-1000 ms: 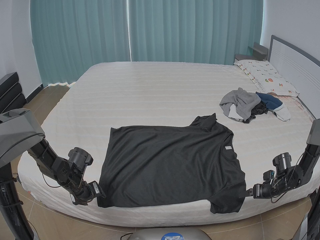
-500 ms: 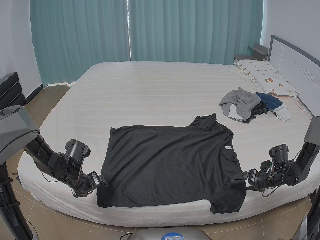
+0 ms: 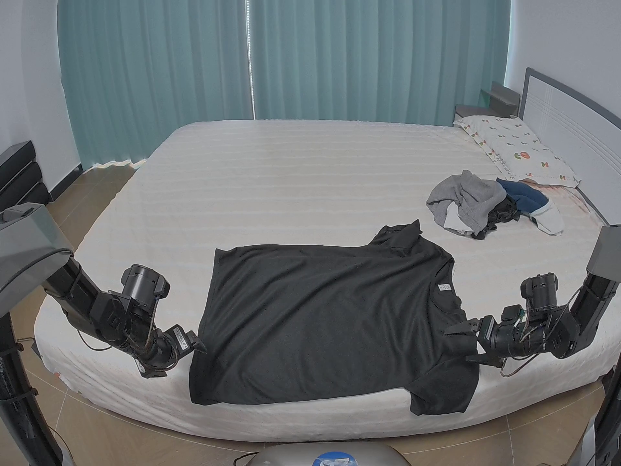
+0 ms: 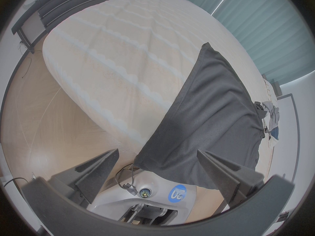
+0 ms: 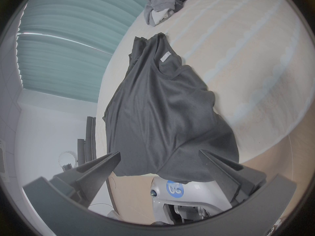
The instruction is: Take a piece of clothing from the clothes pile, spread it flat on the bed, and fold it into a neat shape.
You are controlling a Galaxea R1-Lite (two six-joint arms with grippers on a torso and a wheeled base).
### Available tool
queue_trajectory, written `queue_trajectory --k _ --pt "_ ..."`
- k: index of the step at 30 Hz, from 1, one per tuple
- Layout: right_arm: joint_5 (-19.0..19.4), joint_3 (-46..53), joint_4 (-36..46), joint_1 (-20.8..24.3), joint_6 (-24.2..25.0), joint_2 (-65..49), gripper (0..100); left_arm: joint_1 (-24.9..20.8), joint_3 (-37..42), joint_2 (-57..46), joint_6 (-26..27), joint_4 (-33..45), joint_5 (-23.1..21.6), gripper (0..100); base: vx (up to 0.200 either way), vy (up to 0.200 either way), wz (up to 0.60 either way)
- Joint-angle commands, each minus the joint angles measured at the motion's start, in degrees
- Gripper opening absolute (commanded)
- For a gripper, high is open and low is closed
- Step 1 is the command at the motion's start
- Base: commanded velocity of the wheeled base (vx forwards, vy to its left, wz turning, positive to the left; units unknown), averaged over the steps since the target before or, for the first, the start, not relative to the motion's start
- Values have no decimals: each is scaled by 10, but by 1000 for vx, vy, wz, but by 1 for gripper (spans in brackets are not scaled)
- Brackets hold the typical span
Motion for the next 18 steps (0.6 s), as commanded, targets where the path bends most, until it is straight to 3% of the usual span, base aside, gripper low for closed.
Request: queue_trajectory --k 1,12,18 --pt "1 1 -5 0 1 4 100 2 -1 1 0 0 0 100 0 0 0" --pt "1 -1 -13 -2 2 0 100 -3 -11 0 -23 0 1 100 0 0 0" --pt "0 -2 -19 -2 19 1 100 -3 -33 1 -60 3 0 100 200 0 0"
